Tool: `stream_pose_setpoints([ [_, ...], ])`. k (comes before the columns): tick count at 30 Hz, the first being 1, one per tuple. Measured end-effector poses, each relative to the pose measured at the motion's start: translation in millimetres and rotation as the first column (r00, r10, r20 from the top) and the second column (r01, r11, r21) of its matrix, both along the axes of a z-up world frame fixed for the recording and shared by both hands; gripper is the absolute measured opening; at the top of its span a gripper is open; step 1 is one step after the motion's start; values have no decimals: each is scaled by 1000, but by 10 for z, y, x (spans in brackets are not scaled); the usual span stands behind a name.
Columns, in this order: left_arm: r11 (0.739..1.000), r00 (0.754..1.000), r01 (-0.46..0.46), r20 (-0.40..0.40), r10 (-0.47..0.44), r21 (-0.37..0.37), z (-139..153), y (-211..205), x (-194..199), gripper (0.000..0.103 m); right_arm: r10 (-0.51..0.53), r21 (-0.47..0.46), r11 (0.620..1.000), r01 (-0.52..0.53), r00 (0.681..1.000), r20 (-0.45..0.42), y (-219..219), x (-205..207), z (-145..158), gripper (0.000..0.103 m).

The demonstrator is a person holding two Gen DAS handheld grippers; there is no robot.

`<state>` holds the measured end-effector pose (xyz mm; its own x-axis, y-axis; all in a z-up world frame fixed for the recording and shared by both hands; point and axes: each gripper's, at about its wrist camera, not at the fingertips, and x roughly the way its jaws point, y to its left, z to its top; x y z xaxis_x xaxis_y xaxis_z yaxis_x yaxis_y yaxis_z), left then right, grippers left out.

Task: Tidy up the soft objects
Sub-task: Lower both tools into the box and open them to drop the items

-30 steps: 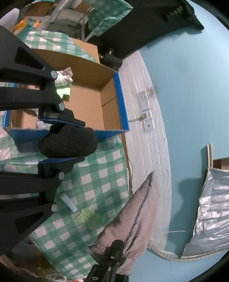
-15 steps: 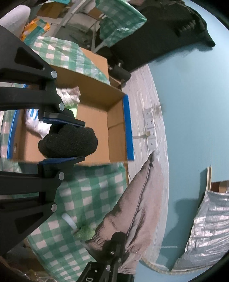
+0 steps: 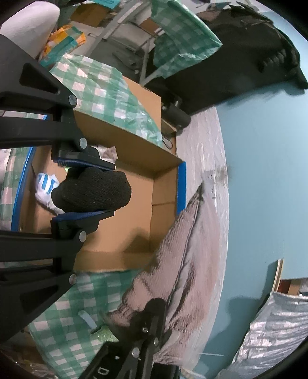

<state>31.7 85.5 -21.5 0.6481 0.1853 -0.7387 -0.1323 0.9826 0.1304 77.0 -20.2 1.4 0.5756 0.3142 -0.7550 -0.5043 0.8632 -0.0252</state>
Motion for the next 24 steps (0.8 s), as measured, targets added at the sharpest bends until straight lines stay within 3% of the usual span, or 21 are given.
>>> stream_pose_setpoints([
  [13,997,996,-72,-54,71,-23,-179,265,89,31,70,-11,997,-71,996,-64,444,143,-208,21],
  [19,993,991,-110,-75,107,-31,-231,330,122,36,81,6,997,-81,992,-91,552,257,-290,22],
  [21,992,990,-121,-78,118,-32,-248,356,133,38,85,25,996,-83,991,-103,569,310,-304,26],
  [23,991,988,-131,-84,128,-27,-267,370,142,48,92,43,995,-88,989,-114,612,348,-324,49],
  [24,991,987,-135,-85,133,-20,-270,371,143,55,90,45,995,-85,990,-110,631,349,-325,53],
])
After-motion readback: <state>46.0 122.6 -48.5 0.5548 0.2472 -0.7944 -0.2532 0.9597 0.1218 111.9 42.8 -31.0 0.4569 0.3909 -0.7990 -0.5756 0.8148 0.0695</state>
